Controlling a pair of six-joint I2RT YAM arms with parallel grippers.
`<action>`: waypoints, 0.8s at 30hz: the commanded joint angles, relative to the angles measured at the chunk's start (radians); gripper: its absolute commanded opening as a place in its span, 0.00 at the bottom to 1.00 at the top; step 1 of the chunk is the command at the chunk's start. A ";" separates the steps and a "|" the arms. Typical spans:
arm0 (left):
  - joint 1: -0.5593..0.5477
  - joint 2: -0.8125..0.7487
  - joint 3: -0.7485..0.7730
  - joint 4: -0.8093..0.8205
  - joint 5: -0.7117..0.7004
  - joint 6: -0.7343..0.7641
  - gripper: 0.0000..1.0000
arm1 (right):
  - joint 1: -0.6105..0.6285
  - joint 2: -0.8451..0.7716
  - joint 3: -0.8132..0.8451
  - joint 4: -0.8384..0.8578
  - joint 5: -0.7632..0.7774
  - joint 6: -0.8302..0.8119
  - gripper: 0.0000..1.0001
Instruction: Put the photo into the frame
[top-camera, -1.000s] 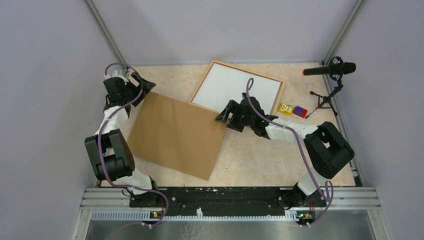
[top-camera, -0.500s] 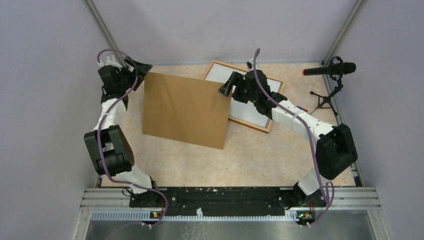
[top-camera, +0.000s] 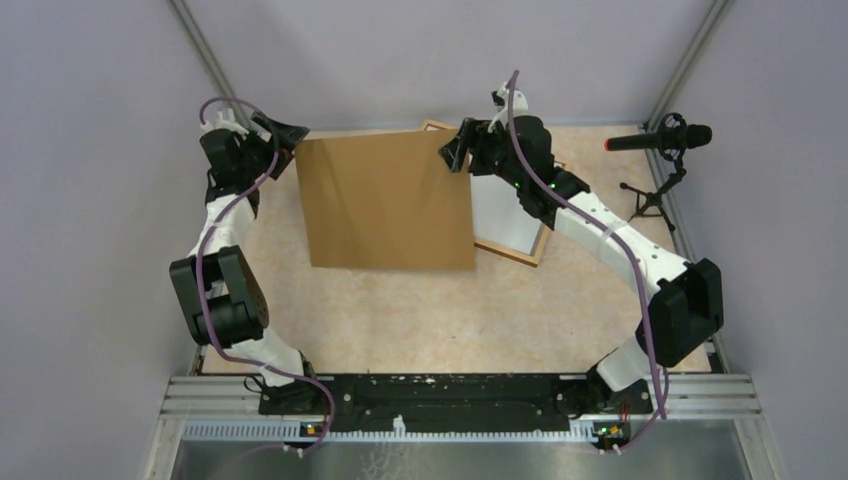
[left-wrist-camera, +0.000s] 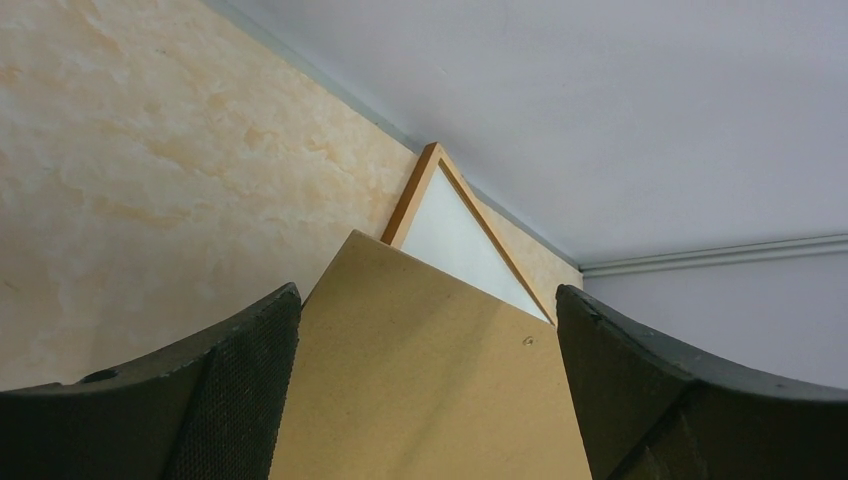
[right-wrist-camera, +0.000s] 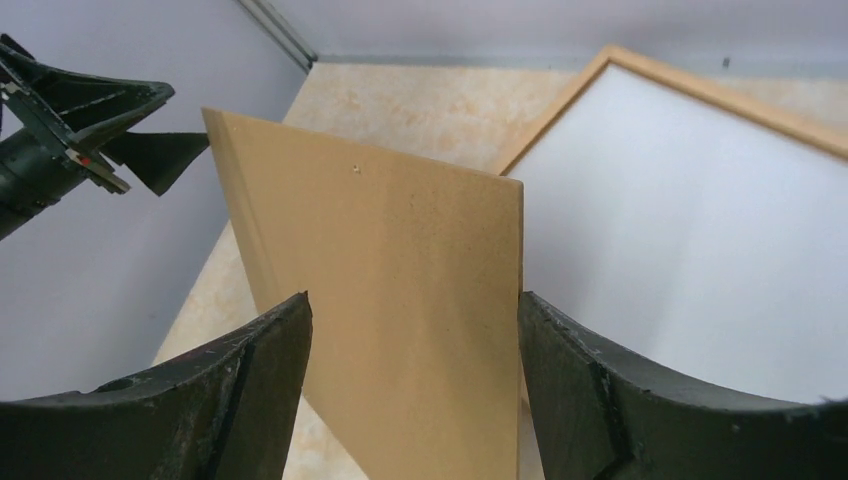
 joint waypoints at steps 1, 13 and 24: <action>-0.119 -0.034 0.050 0.014 0.294 -0.095 0.96 | 0.060 -0.013 0.067 0.179 -0.201 -0.115 0.72; -0.152 0.004 0.214 0.104 0.293 -0.161 0.95 | -0.003 0.054 0.197 0.207 -0.240 -0.192 0.70; -0.163 0.147 0.313 0.242 0.304 -0.281 0.93 | -0.051 0.218 0.330 0.309 -0.349 -0.234 0.68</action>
